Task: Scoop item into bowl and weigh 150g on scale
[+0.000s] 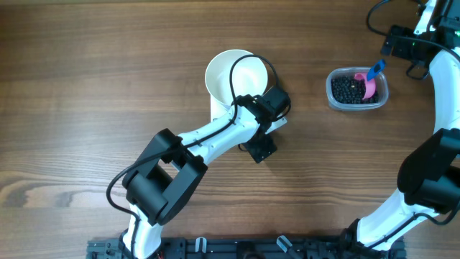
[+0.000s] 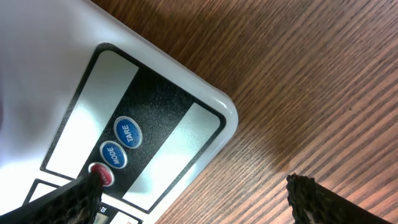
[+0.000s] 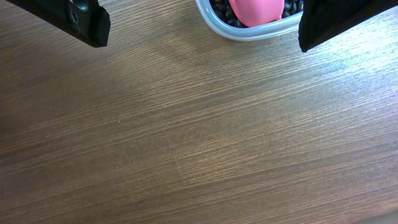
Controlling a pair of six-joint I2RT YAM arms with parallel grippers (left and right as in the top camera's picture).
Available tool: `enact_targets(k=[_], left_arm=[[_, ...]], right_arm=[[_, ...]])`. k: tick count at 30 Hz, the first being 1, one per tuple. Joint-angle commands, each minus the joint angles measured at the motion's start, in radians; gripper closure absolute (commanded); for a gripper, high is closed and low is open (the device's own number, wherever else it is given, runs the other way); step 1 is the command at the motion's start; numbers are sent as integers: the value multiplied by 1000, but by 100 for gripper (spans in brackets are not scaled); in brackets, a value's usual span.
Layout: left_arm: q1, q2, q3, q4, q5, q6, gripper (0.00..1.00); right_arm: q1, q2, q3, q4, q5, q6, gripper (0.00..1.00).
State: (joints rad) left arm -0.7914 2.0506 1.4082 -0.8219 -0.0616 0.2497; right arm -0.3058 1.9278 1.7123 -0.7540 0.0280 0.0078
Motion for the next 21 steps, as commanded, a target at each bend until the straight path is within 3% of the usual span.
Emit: enact_targets(k=[1, 4, 21], left_arm=[[38, 132, -73, 16, 24, -45, 0], [40, 132, -73, 30, -25, -80, 0], [-21, 132, -73, -83, 155, 140, 0]], right_arm=[[-2, -21, 15, 2, 18, 19, 0], [-2, -21, 15, 2, 17, 19, 0], [-2, -21, 15, 2, 17, 19, 0]])
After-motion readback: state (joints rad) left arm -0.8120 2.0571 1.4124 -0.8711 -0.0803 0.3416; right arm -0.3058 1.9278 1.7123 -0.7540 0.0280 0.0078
